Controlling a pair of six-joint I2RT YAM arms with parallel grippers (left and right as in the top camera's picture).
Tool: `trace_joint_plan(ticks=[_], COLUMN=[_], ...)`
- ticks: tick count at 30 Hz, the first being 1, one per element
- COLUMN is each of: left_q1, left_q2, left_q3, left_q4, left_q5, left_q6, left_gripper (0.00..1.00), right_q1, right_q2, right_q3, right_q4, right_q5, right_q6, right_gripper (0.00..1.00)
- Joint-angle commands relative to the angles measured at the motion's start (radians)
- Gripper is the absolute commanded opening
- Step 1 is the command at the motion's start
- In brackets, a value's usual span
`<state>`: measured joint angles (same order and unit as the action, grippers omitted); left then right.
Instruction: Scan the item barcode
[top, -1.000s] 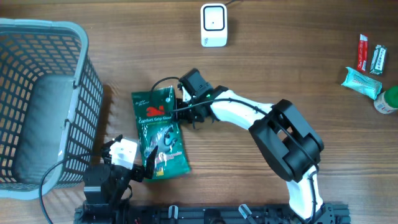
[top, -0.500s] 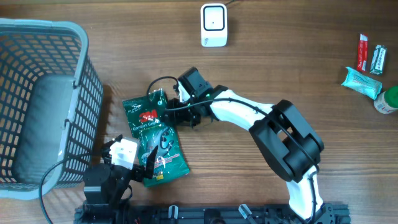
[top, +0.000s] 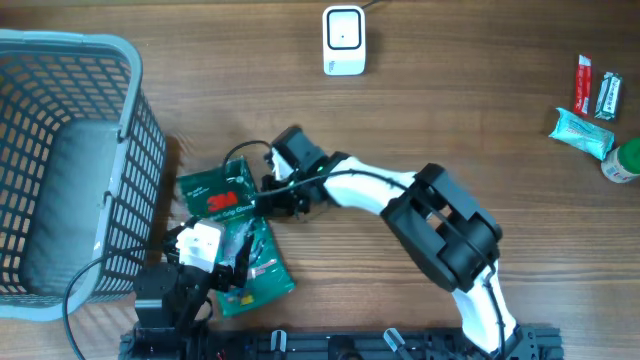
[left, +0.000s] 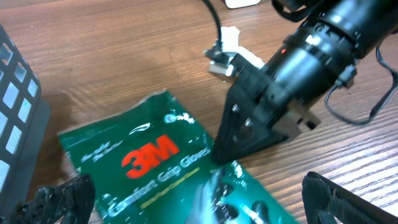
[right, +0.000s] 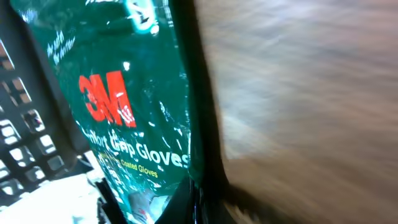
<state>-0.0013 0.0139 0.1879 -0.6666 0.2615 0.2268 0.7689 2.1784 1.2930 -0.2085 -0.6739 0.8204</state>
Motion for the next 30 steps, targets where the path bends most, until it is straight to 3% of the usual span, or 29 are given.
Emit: trace_joint_plan(ticks=[1, 6, 12, 18, 21, 30], left_q1=[0.004, 0.004, 0.004, 0.004, 0.004, 0.004], left_q2=[-0.006, -0.006, -0.006, -0.006, -0.006, -0.006], left_q3=[-0.005, -0.005, -0.005, -0.005, -0.005, -0.005], left_q4=[0.002, 0.002, 0.002, 0.002, 0.002, 0.003], left_q5=[0.018, 0.018, 0.018, 0.018, 0.018, 0.018], left_q6=[-0.006, -0.006, -0.006, -0.006, -0.006, -0.006], left_gripper=[1.00, 1.00, 1.00, 1.00, 1.00, 1.00], right_q1=[-0.134, -0.250, -0.266, -0.266, -0.266, -0.266], right_q2=[-0.031, -0.243, -0.542, -0.642, -0.639, -0.637], right_q3=[-0.037, -0.037, -0.037, -0.037, -0.037, -0.037], right_q4=[-0.178, -0.447, -0.677, -0.862, -0.996, -1.171], right_q5=[0.108, 0.508, 1.022, 1.329, 1.450, 1.467], right_q6=[0.022, -0.037, -0.063, -0.109, -0.017, 0.153], right_gripper=[0.05, 0.05, 0.05, 0.05, 0.05, 0.05])
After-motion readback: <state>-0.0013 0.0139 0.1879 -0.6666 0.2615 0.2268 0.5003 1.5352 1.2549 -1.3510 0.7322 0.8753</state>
